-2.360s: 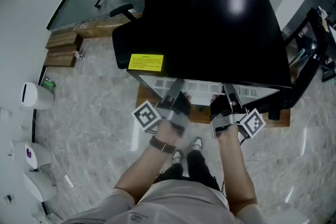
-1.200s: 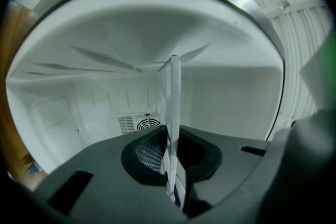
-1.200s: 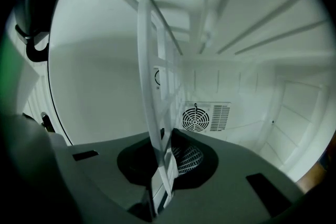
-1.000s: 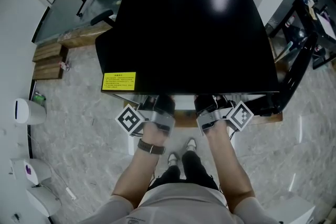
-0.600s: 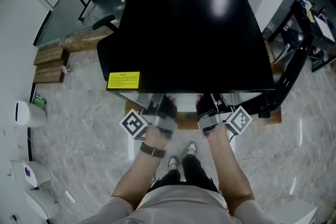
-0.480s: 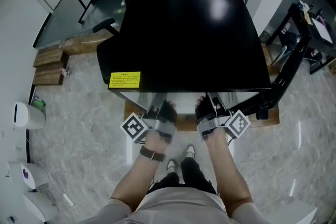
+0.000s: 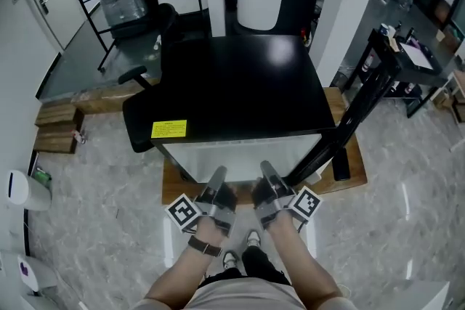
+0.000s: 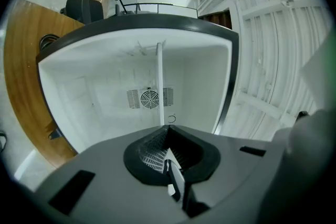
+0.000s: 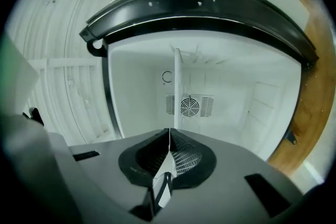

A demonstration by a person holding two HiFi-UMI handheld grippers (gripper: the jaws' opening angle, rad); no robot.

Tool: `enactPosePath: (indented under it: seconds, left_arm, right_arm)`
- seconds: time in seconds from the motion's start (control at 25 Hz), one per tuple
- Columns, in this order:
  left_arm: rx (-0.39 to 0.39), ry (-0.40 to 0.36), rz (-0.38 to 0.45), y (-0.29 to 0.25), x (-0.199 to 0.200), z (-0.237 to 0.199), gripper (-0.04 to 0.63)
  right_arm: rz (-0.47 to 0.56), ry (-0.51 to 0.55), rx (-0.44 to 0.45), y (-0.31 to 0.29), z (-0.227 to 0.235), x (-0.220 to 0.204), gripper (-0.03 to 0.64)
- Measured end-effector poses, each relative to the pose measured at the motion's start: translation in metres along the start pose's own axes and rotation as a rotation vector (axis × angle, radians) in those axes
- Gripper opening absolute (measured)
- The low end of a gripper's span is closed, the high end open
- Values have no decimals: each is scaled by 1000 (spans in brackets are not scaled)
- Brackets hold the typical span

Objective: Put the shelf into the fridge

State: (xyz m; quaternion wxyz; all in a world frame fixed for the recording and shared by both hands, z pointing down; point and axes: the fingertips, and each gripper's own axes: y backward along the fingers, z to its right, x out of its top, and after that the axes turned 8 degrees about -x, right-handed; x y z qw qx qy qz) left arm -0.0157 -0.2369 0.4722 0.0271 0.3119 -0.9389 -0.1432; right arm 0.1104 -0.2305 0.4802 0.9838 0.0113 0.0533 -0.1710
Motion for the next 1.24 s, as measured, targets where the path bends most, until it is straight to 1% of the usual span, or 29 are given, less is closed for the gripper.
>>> enactPosePath:
  seconds: [0.2, 0.4, 0.84, 1.0, 1.12, 1.24]
  left_arm:
    - [-10, -13, -49, 13, -24, 14, 5]
    - [-33, -36, -77, 20, -32, 33, 5]
    - [-53, -53, -97, 35, -36, 50, 5]
    - [-31, -78, -103, 37, -31, 50, 5]
    - [-58, -55, -98, 35, -33, 59, 5]
    - [-58, -48, -95, 36, -34, 60, 5]
  right_arm:
    - [-5, 46, 24, 22, -23, -11, 23]
    - [-15, 62, 27, 32, -34, -26, 21]
    - [-23, 62, 42, 47, -50, -48, 21]
    - [-23, 70, 45, 45, -56, -50, 21]
    - [-22, 72, 47, 46, -58, -50, 21]
    - [-21, 71, 51, 46, -61, -51, 21]
